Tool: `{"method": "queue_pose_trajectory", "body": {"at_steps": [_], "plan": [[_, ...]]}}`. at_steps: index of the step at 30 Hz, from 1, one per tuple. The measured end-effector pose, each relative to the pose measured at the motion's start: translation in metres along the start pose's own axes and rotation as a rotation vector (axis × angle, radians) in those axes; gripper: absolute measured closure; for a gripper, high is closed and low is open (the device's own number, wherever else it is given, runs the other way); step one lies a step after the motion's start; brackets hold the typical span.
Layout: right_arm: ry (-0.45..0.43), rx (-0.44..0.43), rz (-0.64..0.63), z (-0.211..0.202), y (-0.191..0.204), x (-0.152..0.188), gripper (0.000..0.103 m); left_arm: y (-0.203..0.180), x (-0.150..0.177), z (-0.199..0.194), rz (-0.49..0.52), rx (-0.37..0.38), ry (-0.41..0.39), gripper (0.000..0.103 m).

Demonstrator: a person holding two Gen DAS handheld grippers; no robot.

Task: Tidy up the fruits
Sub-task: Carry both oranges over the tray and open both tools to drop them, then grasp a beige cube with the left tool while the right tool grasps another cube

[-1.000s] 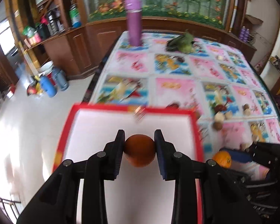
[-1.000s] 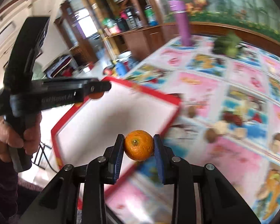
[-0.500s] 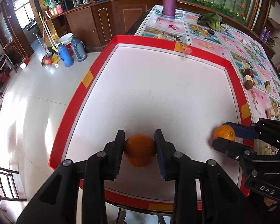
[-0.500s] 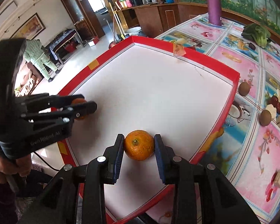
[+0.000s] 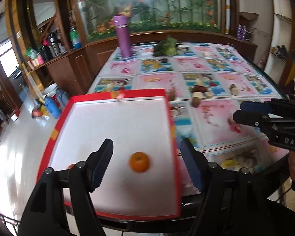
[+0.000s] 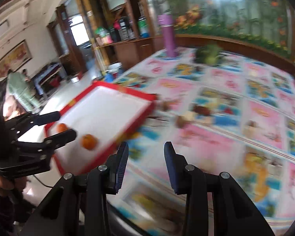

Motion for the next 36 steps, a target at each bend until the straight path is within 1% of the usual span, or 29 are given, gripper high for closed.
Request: {"method": "queue_pose_trajectory", "body": {"at_steps": [1, 4, 6, 8, 10, 13, 16, 18, 20, 21, 22, 27, 29, 31, 35, 36], "plan": [[-0.004, 0.039, 0.013, -0.006, -0.019, 0.003, 0.066, -0.019, -0.008, 0.002, 0.027, 0.036, -0.014, 0.025], [0.008, 0.152, 0.064, -0.016, -0.075, 0.013, 0.066, -0.066, -0.027, 0.014, 0.088, 0.112, -0.033, 0.025], [0.033, 0.187, 0.131, -0.015, -0.107, 0.020, 0.066, -0.090, -0.036, 0.026, 0.111, 0.144, -0.029, 0.025], [0.044, 0.203, 0.170, -0.009, -0.121, 0.020, 0.066, -0.108, -0.042, 0.040, 0.134, 0.170, -0.011, 0.025], [0.047, 0.195, 0.192, -0.002, -0.125, 0.017, 0.067, -0.116, -0.046, 0.054, 0.128, 0.179, 0.012, 0.025], [0.068, 0.171, 0.192, 0.010, -0.119, 0.015, 0.072, -0.117, -0.052, 0.070, 0.099, 0.198, 0.034, 0.025], [0.091, 0.188, 0.191, 0.023, -0.118, 0.014, 0.076, -0.116, -0.052, 0.078, 0.099, 0.204, 0.051, 0.025], [0.109, 0.179, 0.200, 0.031, -0.119, 0.015, 0.076, -0.117, -0.050, 0.082, 0.095, 0.214, 0.066, 0.025], [0.131, 0.218, 0.198, 0.038, -0.122, 0.017, 0.082, -0.120, -0.050, 0.085, 0.100, 0.223, 0.079, 0.025], [0.120, 0.227, 0.192, 0.038, -0.123, 0.016, 0.087, -0.122, -0.049, 0.087, 0.102, 0.230, 0.087, 0.025], [0.123, 0.225, 0.189, 0.038, -0.125, 0.016, 0.089, -0.125, -0.050, 0.089, 0.102, 0.240, 0.094, 0.025], [0.112, 0.206, 0.219, 0.027, -0.141, 0.016, 0.091, -0.138, -0.058, 0.099, 0.115, 0.256, 0.109, 0.026], [0.093, 0.188, 0.232, 0.020, -0.145, 0.014, 0.091, -0.145, -0.062, 0.105, 0.122, 0.263, 0.117, 0.031], [0.079, 0.184, 0.239, 0.013, -0.149, 0.012, 0.091, -0.150, -0.063, 0.111, 0.128, 0.264, 0.129, 0.040], [0.060, 0.173, 0.255, 0.006, -0.154, 0.009, 0.091, -0.153, -0.060, 0.123, 0.112, 0.284, 0.159, 0.048], [0.060, 0.173, 0.259, 0.007, -0.154, 0.009, 0.091, -0.153, -0.059, 0.125, 0.110, 0.288, 0.164, 0.055]]}}
Point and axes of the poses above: each gripper's, at about its wrist camera, not at the fingertips, and z roughly the way its jaws point, y to its left, x to its underside, the point moved 6 cm from there along z, roughly the way its jaws point, and after that the axes turned 11 degrees about z, right-handed, at the moved point
